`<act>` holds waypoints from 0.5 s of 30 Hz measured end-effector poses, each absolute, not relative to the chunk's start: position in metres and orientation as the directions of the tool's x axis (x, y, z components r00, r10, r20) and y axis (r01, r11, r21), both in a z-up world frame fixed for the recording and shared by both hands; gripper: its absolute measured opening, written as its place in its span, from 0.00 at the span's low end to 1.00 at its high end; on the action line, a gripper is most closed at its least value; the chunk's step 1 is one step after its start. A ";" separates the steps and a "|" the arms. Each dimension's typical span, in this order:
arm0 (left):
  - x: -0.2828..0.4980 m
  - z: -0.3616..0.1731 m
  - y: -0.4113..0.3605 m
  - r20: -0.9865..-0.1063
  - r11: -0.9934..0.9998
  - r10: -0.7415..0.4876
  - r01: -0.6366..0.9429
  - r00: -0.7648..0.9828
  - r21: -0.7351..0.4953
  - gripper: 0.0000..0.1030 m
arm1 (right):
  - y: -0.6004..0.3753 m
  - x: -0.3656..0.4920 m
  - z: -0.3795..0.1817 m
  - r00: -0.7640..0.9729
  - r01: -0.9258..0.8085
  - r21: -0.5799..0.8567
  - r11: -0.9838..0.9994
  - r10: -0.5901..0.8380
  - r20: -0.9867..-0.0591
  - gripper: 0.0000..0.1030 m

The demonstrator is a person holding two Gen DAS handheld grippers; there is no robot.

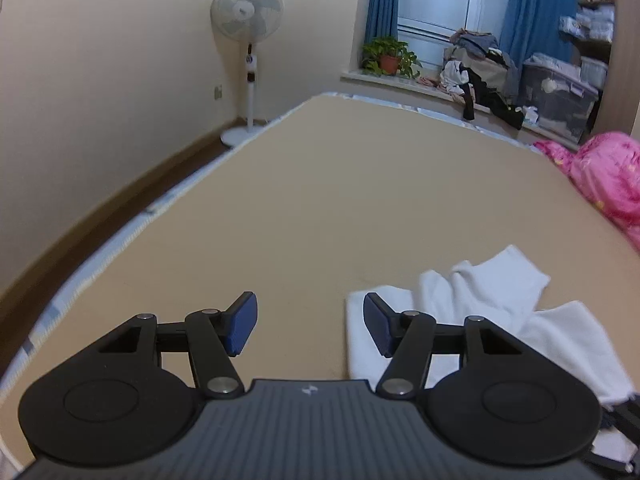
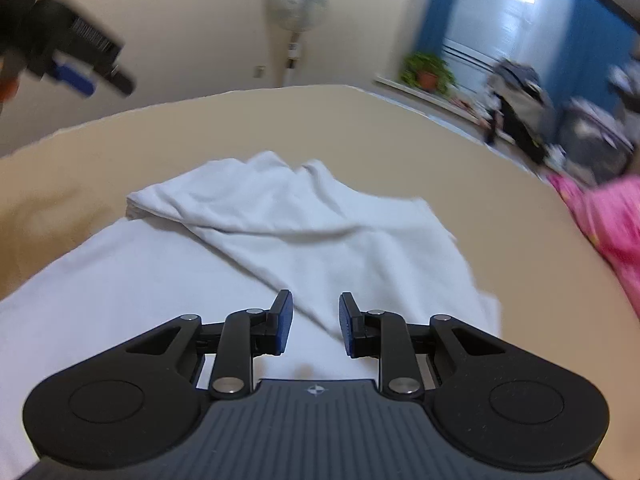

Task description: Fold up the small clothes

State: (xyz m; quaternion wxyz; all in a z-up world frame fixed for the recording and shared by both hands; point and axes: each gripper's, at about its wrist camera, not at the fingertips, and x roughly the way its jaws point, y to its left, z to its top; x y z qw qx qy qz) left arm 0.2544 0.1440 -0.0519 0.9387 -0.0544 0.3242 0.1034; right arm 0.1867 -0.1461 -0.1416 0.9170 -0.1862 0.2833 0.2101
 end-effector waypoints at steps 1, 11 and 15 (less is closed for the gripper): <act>0.253 -0.054 0.145 -0.624 0.974 0.159 -0.223 0.765 -0.025 0.63 | -0.136 0.199 -0.146 0.736 -0.507 -0.218 0.834 0.288 -0.613 0.26; 0.263 -0.060 0.153 -0.628 0.977 0.138 -0.209 0.766 -0.040 0.63 | -0.054 0.249 -0.184 0.641 -0.674 -0.325 0.664 0.306 -0.704 0.10; 0.264 -0.060 0.156 -0.626 0.977 0.134 -0.207 0.768 -0.044 0.63 | -0.095 0.250 -0.151 0.670 -0.636 -0.276 0.720 0.339 -0.661 0.05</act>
